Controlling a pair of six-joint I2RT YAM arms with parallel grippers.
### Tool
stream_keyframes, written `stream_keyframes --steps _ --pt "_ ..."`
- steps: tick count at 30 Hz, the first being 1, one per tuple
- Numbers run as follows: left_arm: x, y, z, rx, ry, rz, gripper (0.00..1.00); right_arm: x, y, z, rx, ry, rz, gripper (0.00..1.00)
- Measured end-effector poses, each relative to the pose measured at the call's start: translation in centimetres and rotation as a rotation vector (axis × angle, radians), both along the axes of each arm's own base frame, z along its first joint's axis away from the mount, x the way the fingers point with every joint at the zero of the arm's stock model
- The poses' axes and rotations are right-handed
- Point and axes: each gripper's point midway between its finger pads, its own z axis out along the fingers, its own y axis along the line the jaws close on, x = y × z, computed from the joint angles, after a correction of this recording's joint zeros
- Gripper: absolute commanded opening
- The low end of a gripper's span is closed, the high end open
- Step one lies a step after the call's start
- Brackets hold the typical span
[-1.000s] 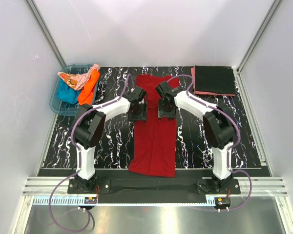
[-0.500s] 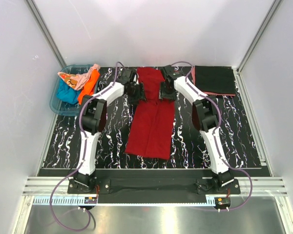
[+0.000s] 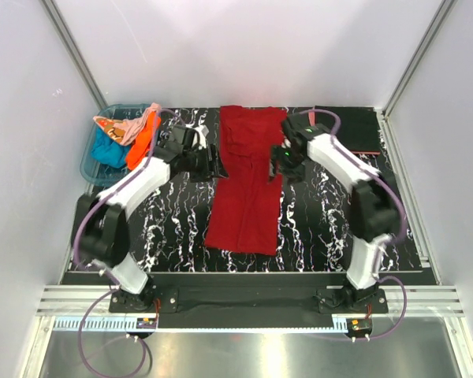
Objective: Fold and stack the t-shirts
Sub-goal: Fold the tshirt
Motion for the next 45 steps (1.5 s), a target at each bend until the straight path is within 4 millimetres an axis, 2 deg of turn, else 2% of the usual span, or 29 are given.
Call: stream_keyframes --steps 3,5,7,10,12,15,17,23,34,41,45 --pt "-3.3 0.9 2.6 -0.042 -0.069 -0.013 0.69 -5.2 -0.9 1.7 0.076 0.001 -0.001 0.69" --pt "-5.2 1.3 2.2 -0.055 -0.067 -0.022 0.69 -8.7 -1.1 1.8 0.143 0.013 -0.001 0.65" --pt "-7.7 1.8 0.1 -0.061 -0.02 -0.035 0.69 -11.9 -1.2 0.8 0.205 0.062 -0.002 0.64" --pt "-11.8 2.8 -4.7 -0.046 0.118 -0.044 0.69 -16.0 -0.9 -2.1 0.28 0.164 -0.017 0.64" --pt "-14.4 3.6 -7.2 -0.032 0.199 -0.044 0.69 -18.5 -1.1 -3.8 0.307 0.228 -0.038 0.64" --pt "-17.0 4.3 -9.2 -0.026 0.269 -0.045 0.69 -20.7 -1.1 -4.8 0.359 0.262 -0.063 0.64" --pt "-17.6 4.1 -9.4 -0.047 0.275 -0.051 0.68 -21.3 -0.9 -5.2 0.396 0.262 -0.07 0.64" --pt "-17.4 3.7 -9.6 -0.083 0.249 -0.031 0.64 -22.8 -0.4 -7.1 0.439 0.306 -0.085 0.63" --pt "-17.6 3.0 -9.8 -0.134 0.245 0.007 0.55 -21.4 0.7 -7.3 0.486 0.271 -0.104 0.57" --pt "-17.6 3.0 -10.2 -0.137 0.255 0.017 0.45 -21.2 1.9 -7.4 0.514 0.286 -0.076 0.55" --pt "-17.7 3.0 -10.3 -0.135 0.258 0.022 0.38 -21.2 2.1 -7.5 0.512 0.282 -0.072 0.49"
